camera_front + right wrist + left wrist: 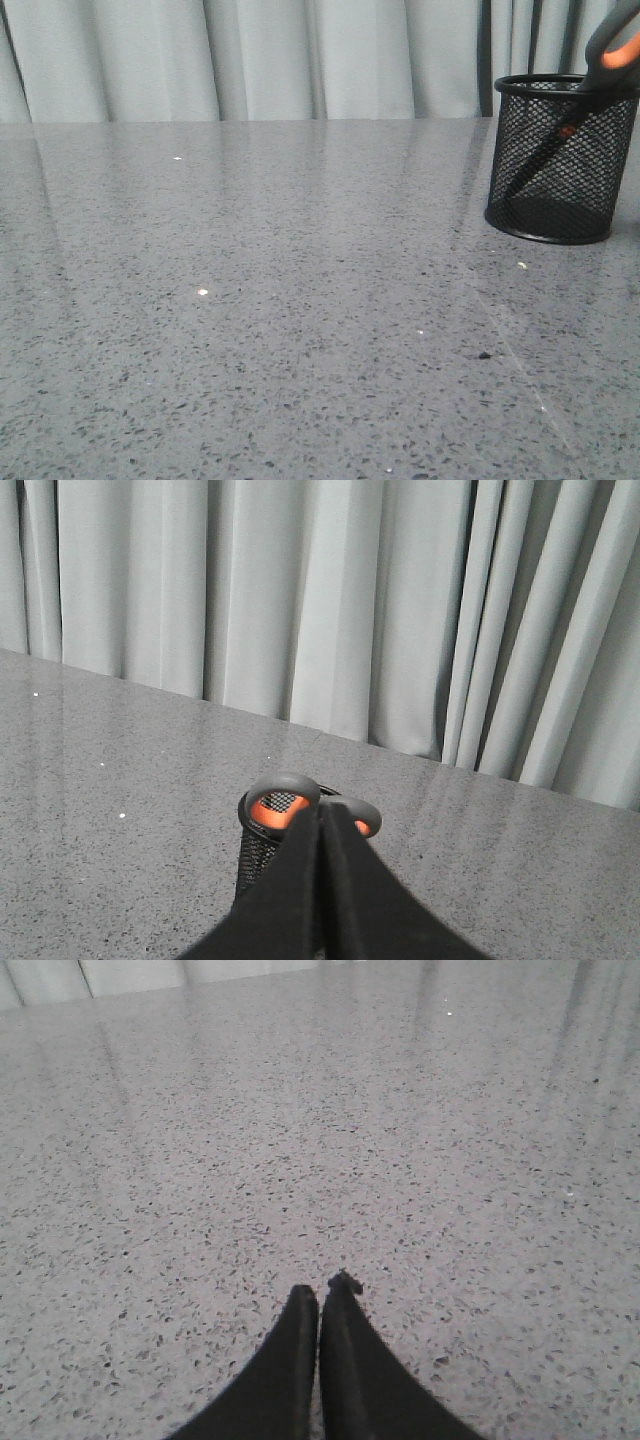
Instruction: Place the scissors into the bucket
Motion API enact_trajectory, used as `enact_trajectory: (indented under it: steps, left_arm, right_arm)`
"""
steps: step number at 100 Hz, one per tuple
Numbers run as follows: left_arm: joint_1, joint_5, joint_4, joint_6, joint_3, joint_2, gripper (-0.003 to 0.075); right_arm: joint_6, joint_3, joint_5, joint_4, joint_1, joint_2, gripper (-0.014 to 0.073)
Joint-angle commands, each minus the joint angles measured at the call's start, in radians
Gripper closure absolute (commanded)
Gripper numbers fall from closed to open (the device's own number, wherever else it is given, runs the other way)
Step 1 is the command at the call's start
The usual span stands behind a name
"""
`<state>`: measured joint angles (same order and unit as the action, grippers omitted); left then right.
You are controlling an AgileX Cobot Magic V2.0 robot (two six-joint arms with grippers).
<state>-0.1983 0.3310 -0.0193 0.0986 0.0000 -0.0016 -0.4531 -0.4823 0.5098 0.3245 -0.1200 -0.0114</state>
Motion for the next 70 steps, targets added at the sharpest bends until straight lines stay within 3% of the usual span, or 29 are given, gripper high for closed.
enact_trajectory:
  steps: [1,8,13,32,51,70]
  left_arm:
    - [0.002,-0.041,0.000,-0.008,0.040,-0.028,0.0740]
    - [0.002,-0.041,0.000,-0.008,0.040,-0.028,0.0740]
    - [0.002,-0.041,0.000,-0.008,0.040,-0.028,0.0740]
    - [0.002,-0.041,0.000,-0.008,0.040,-0.028,0.0740]
    - [0.002,-0.041,0.000,-0.008,0.040,-0.028,0.0740]
    - [0.002,-0.041,0.000,-0.008,0.040,-0.028,0.0740]
  right_arm:
    - [-0.009,-0.014,-0.064,0.006,0.003,0.014,0.0650]
    - [-0.009,0.008,-0.073,-0.023,0.005,0.009,0.0650]
    - [0.044,0.038,-0.108,-0.121,0.013,0.007,0.0650]
    - [0.429,0.254,-0.305,-0.256,0.052,0.007,0.0650]
    - [0.510,0.496,-0.539,-0.288,0.068,-0.003,0.0650]
    - [0.510,0.500,-0.262,-0.293,0.068,-0.021,0.0650]
